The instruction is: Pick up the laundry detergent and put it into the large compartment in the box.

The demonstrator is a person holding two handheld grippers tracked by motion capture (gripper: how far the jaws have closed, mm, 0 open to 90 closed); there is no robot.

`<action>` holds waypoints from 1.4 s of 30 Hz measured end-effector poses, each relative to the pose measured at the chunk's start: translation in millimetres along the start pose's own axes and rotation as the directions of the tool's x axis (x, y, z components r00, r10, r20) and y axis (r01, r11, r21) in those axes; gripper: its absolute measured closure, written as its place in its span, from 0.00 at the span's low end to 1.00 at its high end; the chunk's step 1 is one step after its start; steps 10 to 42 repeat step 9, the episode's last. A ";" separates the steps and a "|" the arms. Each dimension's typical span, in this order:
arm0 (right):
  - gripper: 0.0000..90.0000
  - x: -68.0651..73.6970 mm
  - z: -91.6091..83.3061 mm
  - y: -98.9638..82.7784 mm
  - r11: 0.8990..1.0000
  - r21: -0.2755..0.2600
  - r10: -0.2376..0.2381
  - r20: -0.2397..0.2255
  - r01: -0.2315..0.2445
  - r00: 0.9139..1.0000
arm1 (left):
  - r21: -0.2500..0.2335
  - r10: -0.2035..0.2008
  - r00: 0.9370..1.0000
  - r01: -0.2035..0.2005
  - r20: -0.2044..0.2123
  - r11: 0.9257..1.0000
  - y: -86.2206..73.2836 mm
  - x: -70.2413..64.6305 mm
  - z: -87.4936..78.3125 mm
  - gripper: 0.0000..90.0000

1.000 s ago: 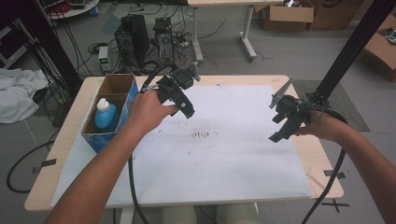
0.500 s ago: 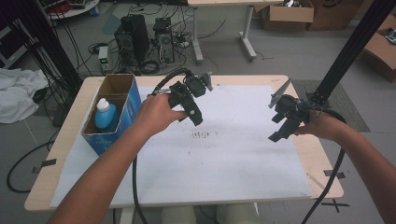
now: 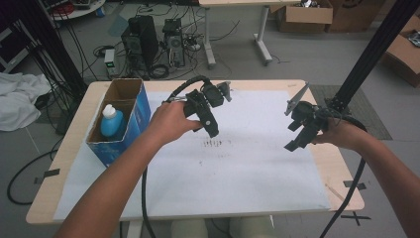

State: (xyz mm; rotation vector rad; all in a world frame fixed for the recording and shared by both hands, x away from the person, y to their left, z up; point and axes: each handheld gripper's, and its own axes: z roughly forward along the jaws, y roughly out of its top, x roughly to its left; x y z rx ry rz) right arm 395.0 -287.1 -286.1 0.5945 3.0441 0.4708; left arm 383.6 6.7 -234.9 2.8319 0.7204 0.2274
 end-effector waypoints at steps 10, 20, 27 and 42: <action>0.20 -0.1 -0.4 -0.3 1.000 0.004 0.004 0.002 -0.004 1.000 | -0.001 -0.006 1.000 0.006 0.004 1.000 -2.0 2.7 -1.2 0.22; 0.20 -0.1 -0.4 -0.3 1.000 0.004 0.004 0.002 -0.004 1.000 | -0.001 -0.006 1.000 0.006 0.004 1.000 -2.0 2.7 -1.2 0.22; 0.20 -0.1 -0.4 -0.3 1.000 0.004 0.004 0.002 -0.004 1.000 | -0.001 -0.006 1.000 0.006 0.004 1.000 -2.0 2.7 -1.2 0.22; 0.20 -0.1 -0.4 -0.3 1.000 0.004 0.004 0.002 -0.004 1.000 | -0.001 -0.006 1.000 0.006 0.004 1.000 -2.0 2.7 -1.2 0.22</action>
